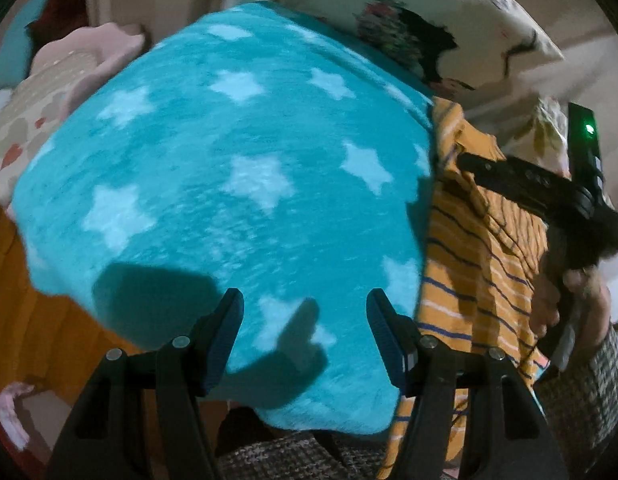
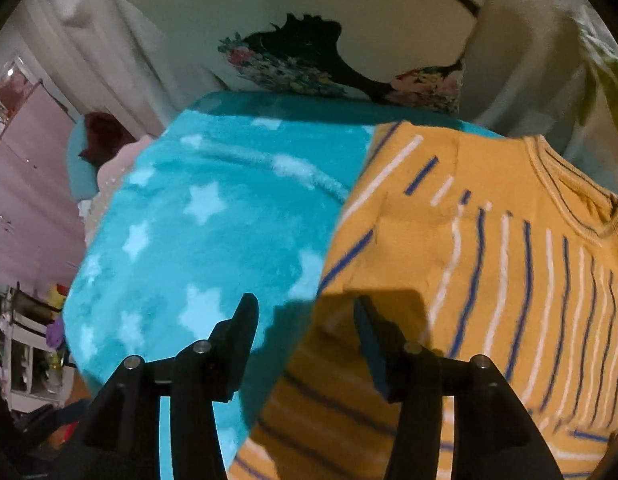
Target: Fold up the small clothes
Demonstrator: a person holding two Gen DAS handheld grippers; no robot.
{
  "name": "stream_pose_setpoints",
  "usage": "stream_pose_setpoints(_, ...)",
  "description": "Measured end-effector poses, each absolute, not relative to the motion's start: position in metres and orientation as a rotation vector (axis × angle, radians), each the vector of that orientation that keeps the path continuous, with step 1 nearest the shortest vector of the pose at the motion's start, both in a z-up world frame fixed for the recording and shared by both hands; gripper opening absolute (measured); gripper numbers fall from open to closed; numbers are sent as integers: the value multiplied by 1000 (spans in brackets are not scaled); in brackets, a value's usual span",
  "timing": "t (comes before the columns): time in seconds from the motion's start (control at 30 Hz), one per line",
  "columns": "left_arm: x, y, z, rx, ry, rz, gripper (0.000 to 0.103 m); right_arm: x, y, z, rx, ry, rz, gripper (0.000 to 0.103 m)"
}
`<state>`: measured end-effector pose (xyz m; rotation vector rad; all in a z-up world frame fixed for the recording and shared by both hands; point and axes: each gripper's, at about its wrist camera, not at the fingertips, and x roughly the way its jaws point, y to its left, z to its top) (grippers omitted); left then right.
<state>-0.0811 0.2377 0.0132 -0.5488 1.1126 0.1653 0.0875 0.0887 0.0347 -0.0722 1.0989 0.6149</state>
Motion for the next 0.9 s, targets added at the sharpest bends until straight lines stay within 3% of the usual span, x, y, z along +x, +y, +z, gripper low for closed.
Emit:
stream_pose_setpoints(0.13,-58,220,12,-484,1128,87,63,72,40,43,-1,1099,525,55)
stream_pose_setpoints(0.53,-23,159,-10,-402,1215,-117,63,-31,-237,39,355,1110,-113,56)
stream_pose_setpoints(0.8,-40,137,-18,-389,1230,-65,63,-72,-298,2,503,1130,-161,56)
stream_pose_setpoints(0.9,-49,131,-19,-408,1220,-40,71,-75,-300,-13,550,1141,-82,56)
